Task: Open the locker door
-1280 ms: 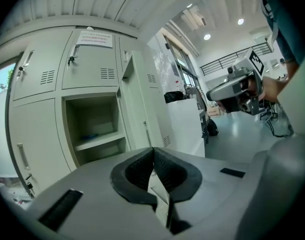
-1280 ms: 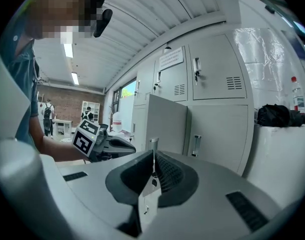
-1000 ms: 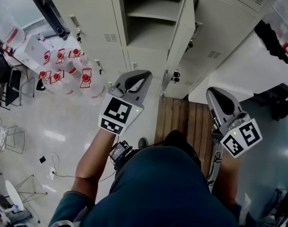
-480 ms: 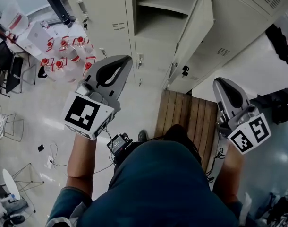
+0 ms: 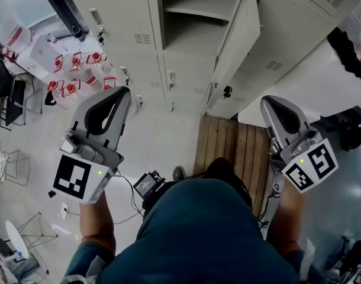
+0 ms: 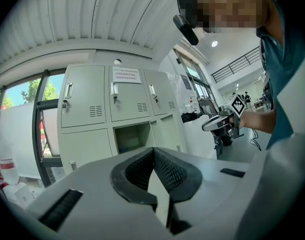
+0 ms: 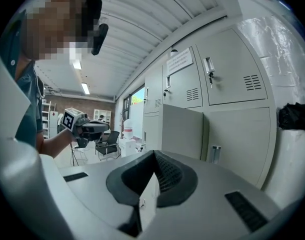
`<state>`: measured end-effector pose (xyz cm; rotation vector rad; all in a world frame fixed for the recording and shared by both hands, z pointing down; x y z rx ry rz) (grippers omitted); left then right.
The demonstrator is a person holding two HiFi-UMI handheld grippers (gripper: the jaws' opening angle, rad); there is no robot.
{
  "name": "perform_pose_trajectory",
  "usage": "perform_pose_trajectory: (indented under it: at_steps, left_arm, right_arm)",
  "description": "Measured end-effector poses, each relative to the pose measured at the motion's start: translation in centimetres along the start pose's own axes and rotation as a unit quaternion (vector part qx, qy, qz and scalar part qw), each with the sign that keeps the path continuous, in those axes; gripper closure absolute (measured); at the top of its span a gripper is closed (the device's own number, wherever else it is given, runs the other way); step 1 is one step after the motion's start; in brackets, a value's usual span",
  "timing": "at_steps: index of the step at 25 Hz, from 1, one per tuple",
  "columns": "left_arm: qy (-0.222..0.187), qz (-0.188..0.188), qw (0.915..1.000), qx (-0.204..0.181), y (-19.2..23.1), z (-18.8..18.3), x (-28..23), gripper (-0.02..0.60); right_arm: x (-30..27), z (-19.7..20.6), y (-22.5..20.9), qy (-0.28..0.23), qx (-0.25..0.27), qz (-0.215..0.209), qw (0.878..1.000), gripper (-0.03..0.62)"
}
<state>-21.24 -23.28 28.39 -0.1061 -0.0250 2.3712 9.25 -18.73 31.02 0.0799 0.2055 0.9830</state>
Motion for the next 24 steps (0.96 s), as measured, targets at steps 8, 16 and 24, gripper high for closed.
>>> perform_pose_trajectory:
  at_steps: [8, 16, 24]
  left_arm:
    - [0.012, -0.001, 0.9998, 0.014, 0.4, 1.4, -0.3, 0.565]
    - [0.017, 0.004, 0.9997, 0.020, 0.6, 2.0, -0.5, 0.565]
    - [0.022, 0.012, 0.9995, 0.019, 0.8, 2.7, -0.7, 0.565]
  right_arm:
    - [0.0, 0.4, 0.0, 0.016, 0.007, 0.000, 1.000, 0.559]
    - [-0.2, 0.5, 0.3, 0.018, 0.003, 0.002, 1.000, 0.559]
    - [-0.4, 0.7, 0.5, 0.019, 0.002, 0.006, 1.000, 0.559]
Point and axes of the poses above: the fingertips, and each gripper's own axes: x backward along the fingers, y to its left, z out of its underside, the point moved 5 cm from there along x, backward along the fingers, and after that the axes turned 9 degrees about x, right-handed, at the moved point
